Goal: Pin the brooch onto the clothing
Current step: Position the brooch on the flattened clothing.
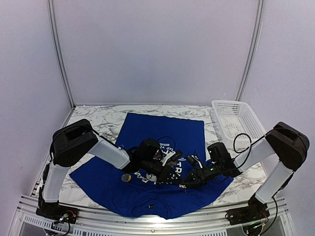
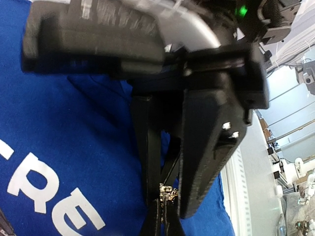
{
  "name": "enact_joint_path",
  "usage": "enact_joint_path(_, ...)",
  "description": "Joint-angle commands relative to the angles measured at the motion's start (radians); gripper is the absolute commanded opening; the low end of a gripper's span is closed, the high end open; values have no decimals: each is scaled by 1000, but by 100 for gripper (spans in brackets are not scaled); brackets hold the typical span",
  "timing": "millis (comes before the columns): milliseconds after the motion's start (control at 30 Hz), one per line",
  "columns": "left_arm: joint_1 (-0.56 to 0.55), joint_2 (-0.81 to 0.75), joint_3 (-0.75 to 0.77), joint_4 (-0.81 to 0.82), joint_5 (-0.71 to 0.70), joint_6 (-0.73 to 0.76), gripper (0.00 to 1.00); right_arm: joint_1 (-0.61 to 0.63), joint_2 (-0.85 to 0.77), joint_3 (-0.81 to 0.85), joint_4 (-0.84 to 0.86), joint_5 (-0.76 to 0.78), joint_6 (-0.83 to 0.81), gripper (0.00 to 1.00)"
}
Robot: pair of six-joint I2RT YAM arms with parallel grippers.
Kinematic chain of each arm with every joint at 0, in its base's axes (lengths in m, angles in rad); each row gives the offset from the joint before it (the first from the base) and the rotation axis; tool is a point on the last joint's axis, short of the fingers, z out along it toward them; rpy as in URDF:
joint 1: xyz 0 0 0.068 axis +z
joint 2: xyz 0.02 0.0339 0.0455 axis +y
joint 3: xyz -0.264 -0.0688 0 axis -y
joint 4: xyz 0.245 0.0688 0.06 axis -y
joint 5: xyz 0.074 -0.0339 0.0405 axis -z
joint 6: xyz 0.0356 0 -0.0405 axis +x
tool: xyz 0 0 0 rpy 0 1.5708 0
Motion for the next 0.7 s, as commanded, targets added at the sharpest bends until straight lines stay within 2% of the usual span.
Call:
enact_joint_path(0, -7, 24, 18, 7, 28, -7, 0, -3, -59, 75, -124, 22, -107, 26)
enact_joint_path(233, -4, 19, 12, 3, 31, -4, 0, -16, -120, 95, -284, 68, -200, 33)
enact_joint_path(400, -1, 11, 6, 0, 31, -3, 0, -11, -256, 73, -405, 210, -297, 35)
enact_joint_path(533, -1, 5, 2, -2, 31, 2, 0, 43, -385, 7, -373, 391, -348, 37)
enact_joint_path(667, -1, -1, 0, -5, 34, 7, 0, 133, -464, -66, -298, 508, -395, 39)
